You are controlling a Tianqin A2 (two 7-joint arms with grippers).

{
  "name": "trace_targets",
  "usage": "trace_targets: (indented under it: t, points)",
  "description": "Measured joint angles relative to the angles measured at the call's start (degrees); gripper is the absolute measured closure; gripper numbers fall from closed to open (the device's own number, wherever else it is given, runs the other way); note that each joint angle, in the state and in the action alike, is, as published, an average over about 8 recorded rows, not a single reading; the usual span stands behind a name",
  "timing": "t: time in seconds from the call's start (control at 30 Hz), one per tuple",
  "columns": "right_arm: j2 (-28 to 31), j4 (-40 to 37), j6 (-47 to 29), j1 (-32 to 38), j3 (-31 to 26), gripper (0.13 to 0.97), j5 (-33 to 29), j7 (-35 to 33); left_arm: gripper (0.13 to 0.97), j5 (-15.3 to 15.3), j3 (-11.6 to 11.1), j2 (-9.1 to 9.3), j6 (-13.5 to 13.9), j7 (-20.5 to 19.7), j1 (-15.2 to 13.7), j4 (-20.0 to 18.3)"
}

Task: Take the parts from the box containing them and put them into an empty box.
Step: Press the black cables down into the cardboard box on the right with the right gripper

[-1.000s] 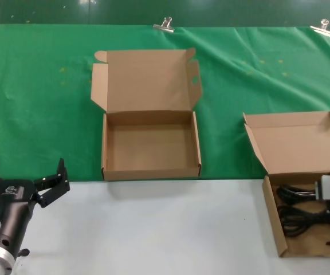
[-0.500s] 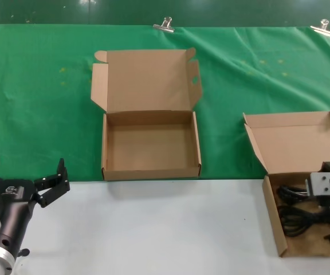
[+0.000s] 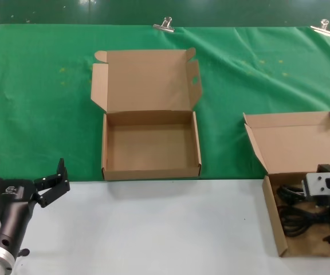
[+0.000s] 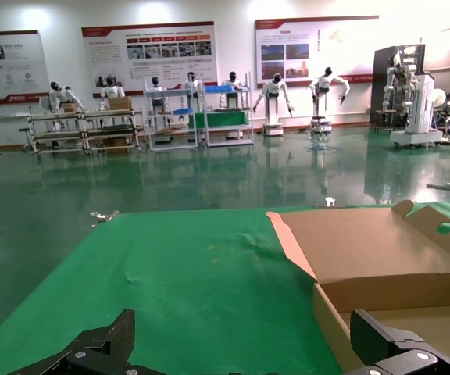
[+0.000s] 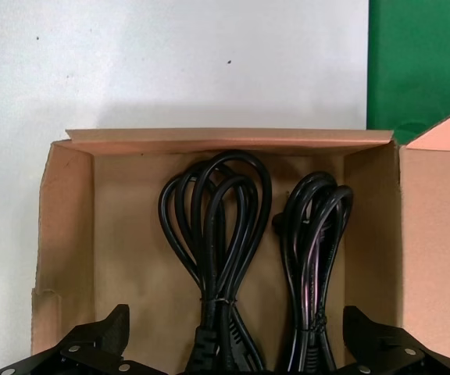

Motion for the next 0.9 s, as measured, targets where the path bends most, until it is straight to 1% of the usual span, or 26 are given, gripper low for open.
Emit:
trace_targets:
  t: [0.2, 0.5, 0.77, 0.8, 0.9]
  points:
    - [-0.8, -1.2, -0.3, -0.1, 1.0, 0.131, -0.7, -1.1, 0.132, 0.0, 0.0, 0.0, 0.0, 0.0, 0.0, 0.0]
    - [-1.0, -0.7, -1.3, -0.8, 2.3, 0.185, -1.3, -1.5, 0.132, 0.0, 0.0, 0.0, 0.0, 0.0, 0.0, 0.0]
    - [-1.0, -0.6, -2.1, -1.1, 3.2, 0.303, -1.9, -1.7, 0.132, 0.0, 0.0, 0.0, 0.0, 0.0, 0.0, 0.0]
    - [-1.0, -0.6, -2.2, -1.2, 3.3, 0.303, -2.0, -1.7, 0.132, 0.0, 0.0, 0.0, 0.0, 0.0, 0.0, 0.0]
    - [-0.9, -0.3, -2.5, -1.3, 3.5, 0.372, -2.1, -1.7, 0.132, 0.0, 0.0, 0.0, 0.0, 0.0, 0.0, 0.0]
